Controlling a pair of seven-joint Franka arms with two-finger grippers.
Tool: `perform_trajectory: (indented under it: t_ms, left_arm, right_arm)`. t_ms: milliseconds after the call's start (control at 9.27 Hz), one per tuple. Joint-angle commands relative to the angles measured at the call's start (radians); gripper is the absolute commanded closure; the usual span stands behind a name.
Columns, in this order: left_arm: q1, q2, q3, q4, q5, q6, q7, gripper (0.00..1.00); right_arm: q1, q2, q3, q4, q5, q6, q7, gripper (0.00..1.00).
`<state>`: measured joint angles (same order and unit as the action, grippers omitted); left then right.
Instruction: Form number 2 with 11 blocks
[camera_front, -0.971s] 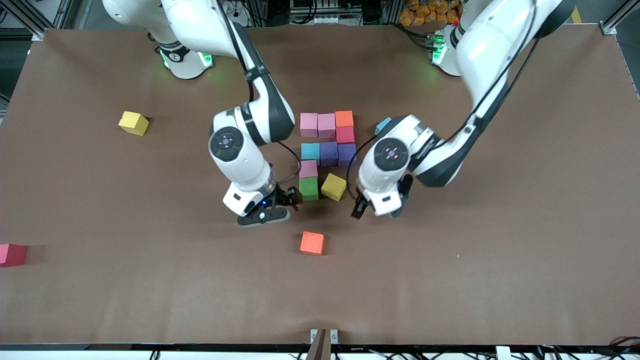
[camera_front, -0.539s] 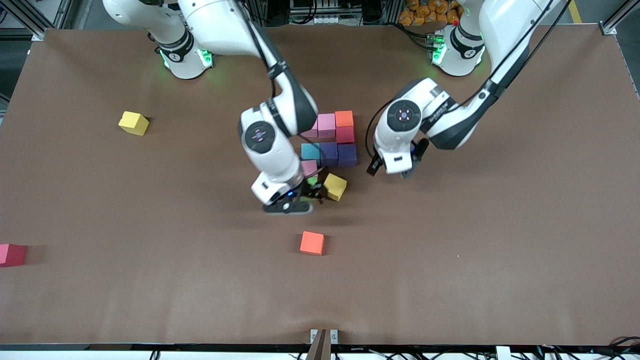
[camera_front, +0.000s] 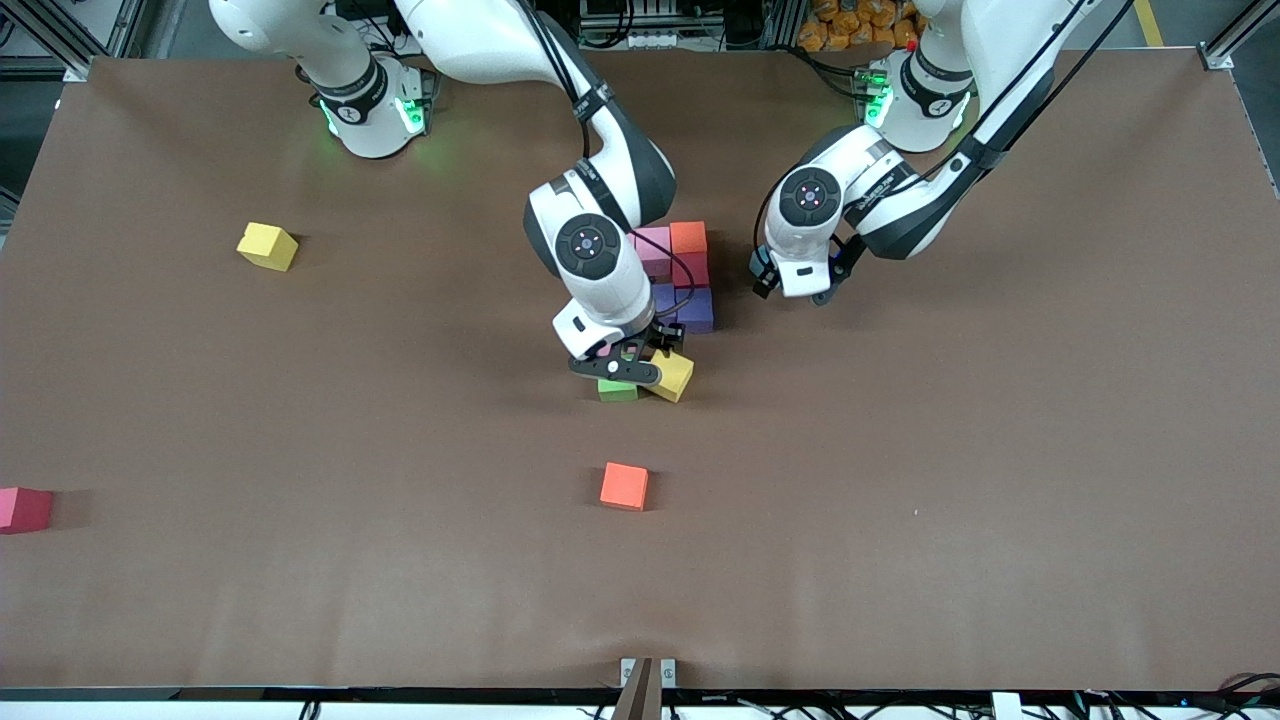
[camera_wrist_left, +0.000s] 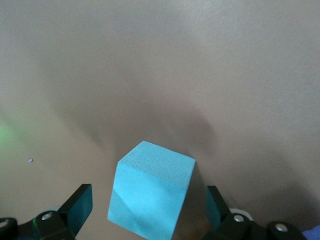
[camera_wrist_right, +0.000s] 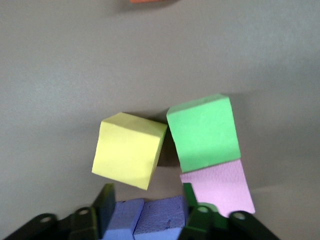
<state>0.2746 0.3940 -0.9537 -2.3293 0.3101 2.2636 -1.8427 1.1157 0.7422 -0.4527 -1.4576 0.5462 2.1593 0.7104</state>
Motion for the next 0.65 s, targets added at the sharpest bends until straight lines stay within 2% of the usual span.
perform_trajectory:
  t_ms: [0, 108, 216, 431, 539]
  left_arm:
    - [0.023, -0.044, -0.036, -0.074, 0.003, 0.06, 0.019, 0.0]
    - [0.023, -0.044, -0.039, -0.096, 0.004, 0.094, 0.019, 0.0]
    - [0.023, -0.043, -0.039, -0.11, 0.016, 0.115, 0.019, 0.0]
    - [0.023, -0.031, -0.036, -0.119, 0.039, 0.152, 0.019, 0.0]
    - [0.025, -0.027, -0.033, -0.117, 0.046, 0.163, 0.019, 0.07]
  right_arm:
    - [0.026, 0.009, 0.006, 0.011, -0.017, -0.004, 0.058, 0.87]
    - [0.026, 0.012, 0.012, 0.011, -0.015, -0.001, 0.06, 0.87]
    - [0.026, 0.023, 0.014, 0.013, -0.011, 0.001, 0.061, 0.82]
    - [0.024, 0.035, 0.019, 0.016, -0.005, 0.005, 0.066, 0.83]
    - [0.026, 0.046, 0.031, 0.025, -0.005, 0.034, 0.067, 0.83]
